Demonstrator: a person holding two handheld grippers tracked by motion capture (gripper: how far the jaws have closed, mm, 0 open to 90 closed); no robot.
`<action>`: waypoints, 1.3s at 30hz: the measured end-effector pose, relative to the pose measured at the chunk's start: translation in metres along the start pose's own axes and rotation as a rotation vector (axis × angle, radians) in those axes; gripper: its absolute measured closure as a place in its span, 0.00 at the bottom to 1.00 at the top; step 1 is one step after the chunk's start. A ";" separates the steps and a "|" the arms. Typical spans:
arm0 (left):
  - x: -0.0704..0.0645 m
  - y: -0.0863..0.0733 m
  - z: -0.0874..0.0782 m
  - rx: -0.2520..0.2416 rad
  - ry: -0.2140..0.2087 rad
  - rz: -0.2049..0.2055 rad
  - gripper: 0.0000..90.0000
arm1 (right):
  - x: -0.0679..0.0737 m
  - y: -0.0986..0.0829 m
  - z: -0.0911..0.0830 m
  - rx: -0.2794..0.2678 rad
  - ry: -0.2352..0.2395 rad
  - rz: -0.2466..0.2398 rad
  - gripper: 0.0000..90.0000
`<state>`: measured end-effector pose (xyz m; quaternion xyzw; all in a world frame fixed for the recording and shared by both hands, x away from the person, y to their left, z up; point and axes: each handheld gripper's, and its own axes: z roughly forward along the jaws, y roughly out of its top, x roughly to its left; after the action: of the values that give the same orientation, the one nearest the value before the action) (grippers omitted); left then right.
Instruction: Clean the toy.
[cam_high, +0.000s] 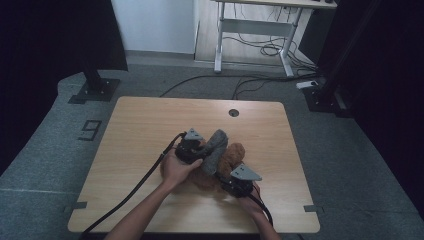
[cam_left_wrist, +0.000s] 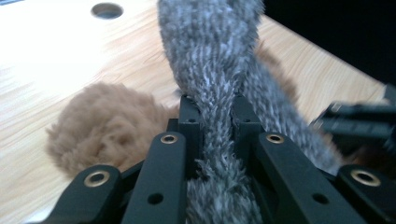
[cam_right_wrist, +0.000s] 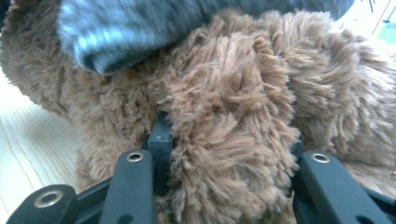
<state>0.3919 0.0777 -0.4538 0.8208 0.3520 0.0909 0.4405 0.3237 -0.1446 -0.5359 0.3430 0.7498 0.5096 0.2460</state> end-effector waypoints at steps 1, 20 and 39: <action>0.004 -0.005 -0.005 -0.009 0.001 -0.008 0.87 | 0.000 0.000 0.000 0.000 -0.001 0.001 0.62; 0.060 -0.066 -0.081 -0.156 0.034 -0.156 0.87 | 0.000 0.000 -0.001 -0.006 0.010 0.016 0.61; 0.050 -0.028 -0.078 -0.159 0.066 -0.115 0.87 | 0.000 0.000 -0.001 -0.011 0.008 0.011 0.61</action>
<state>0.3789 0.1716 -0.4374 0.7583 0.4046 0.1199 0.4970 0.3227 -0.1454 -0.5358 0.3436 0.7460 0.5164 0.2424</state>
